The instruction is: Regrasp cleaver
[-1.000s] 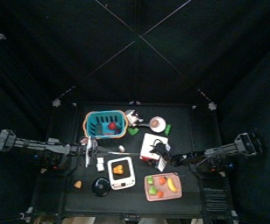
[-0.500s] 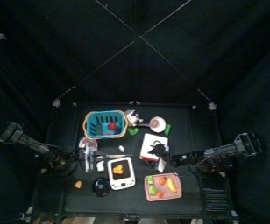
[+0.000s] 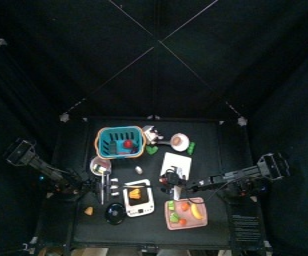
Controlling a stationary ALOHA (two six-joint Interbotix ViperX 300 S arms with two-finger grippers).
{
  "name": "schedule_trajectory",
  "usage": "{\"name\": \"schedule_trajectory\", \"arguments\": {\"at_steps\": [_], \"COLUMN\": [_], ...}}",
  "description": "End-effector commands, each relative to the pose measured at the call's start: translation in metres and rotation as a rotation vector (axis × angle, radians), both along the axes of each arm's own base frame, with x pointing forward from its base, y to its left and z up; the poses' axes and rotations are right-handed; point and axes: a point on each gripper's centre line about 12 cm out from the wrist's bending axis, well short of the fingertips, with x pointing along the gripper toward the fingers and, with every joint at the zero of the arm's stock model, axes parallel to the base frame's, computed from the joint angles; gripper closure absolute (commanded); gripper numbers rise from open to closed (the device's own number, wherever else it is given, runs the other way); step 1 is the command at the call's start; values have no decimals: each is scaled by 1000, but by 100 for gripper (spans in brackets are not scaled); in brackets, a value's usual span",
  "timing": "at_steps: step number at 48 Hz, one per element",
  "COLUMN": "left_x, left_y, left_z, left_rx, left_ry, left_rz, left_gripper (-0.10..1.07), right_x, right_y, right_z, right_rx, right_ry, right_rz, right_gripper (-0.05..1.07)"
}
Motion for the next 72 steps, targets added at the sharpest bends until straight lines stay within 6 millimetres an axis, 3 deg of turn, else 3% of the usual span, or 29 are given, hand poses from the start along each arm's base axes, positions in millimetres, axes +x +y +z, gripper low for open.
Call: {"name": "schedule_trajectory", "arguments": {"at_steps": [1, 22, 33, 44, 58, 72], "left_x": [5, 4, 3, -4, -13, -14], "left_y": [-5, -6, -4, 6, 0, -4], "left_z": [8, 11, 9, -8, -27, -30], "left_rx": [-21, -38, -44, -105, -231, -223], "left_ry": [-40, -72, -62, 9, 99, 124], "left_rz": [3, 3, 14, 73, 36, -5], "left_gripper": [45, 45, 45, 45, 45, 45], "right_x": [13, 40, 42, 42, 44, 48], "right_y": [2, 4, -1, -2, -2, -5], "right_z": [10, -11, -14, 1, 4, -4], "right_rx": [7, 25, 26, 29, 26, 30], "right_ry": [-33, 11, 16, -21, -29, -11], "right_rz": [14, 8, -5, -8, -8, -11], "right_gripper": [14, 16, 35, 47, 48, 48]}}
